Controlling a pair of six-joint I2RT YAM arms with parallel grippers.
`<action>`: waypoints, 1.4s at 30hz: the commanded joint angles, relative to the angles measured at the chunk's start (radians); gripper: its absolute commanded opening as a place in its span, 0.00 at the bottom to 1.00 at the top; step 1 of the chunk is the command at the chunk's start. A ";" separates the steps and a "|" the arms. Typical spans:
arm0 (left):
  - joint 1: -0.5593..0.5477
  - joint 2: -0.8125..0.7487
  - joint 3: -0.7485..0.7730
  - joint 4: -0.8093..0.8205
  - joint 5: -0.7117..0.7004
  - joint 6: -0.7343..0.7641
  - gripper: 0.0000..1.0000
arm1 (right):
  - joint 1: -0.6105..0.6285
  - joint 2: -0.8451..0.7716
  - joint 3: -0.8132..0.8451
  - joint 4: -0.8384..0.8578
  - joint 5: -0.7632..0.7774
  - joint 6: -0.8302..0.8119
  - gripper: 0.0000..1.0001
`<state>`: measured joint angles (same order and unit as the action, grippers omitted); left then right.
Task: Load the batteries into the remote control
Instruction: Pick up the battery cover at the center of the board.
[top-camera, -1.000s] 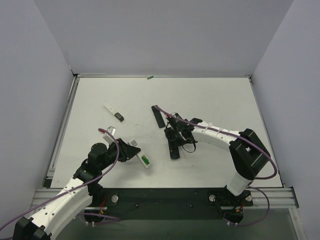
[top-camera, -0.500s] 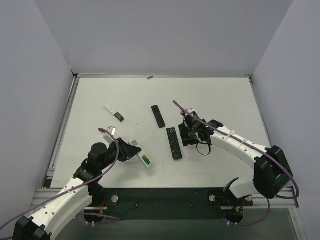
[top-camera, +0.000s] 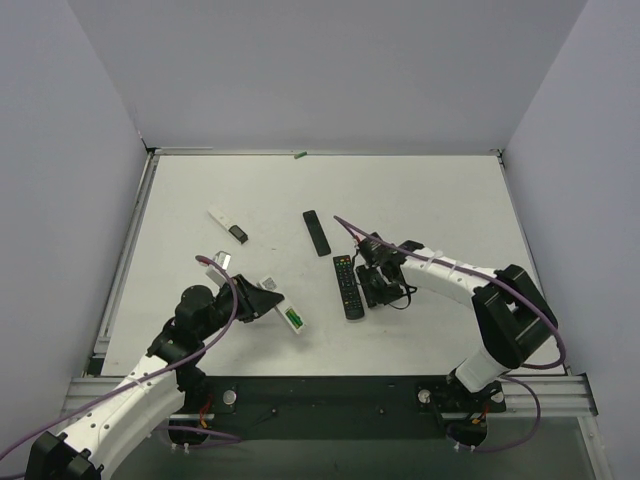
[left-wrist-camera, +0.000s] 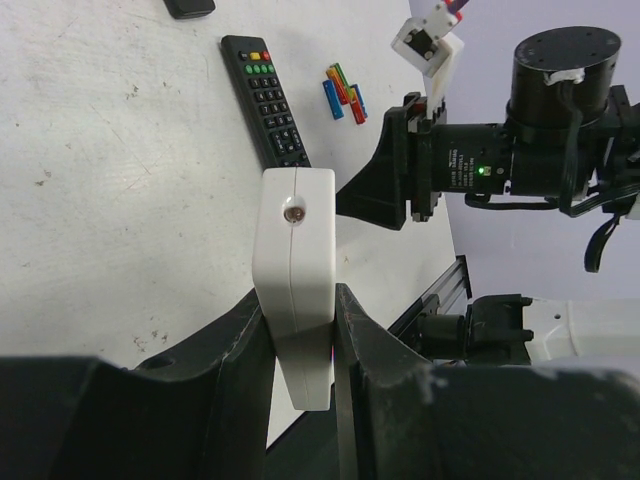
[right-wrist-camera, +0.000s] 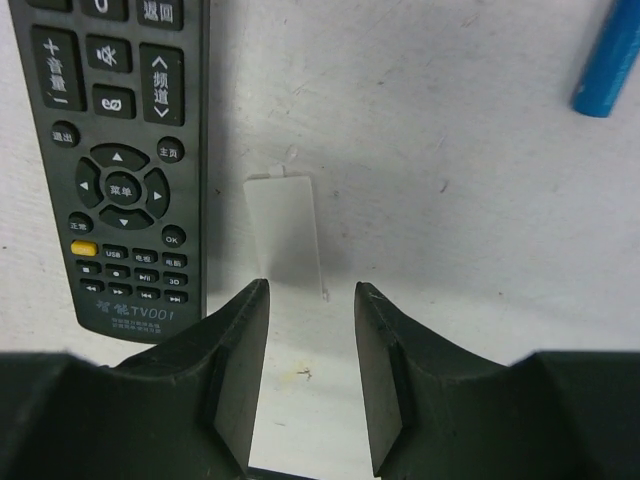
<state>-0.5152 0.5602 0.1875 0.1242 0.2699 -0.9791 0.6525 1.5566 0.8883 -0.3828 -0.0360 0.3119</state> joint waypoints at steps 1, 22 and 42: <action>0.006 -0.005 0.000 0.077 0.020 -0.010 0.00 | 0.027 0.051 0.040 -0.060 -0.021 -0.002 0.35; 0.006 0.026 -0.026 0.146 0.035 -0.056 0.00 | 0.036 0.169 0.089 -0.136 0.005 0.004 0.26; 0.004 0.210 -0.129 0.586 0.043 -0.279 0.00 | 0.153 -0.150 0.224 -0.278 0.004 -0.083 0.07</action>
<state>-0.5152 0.7475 0.0589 0.5129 0.3111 -1.1915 0.7490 1.4734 1.0092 -0.5610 0.0002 0.2630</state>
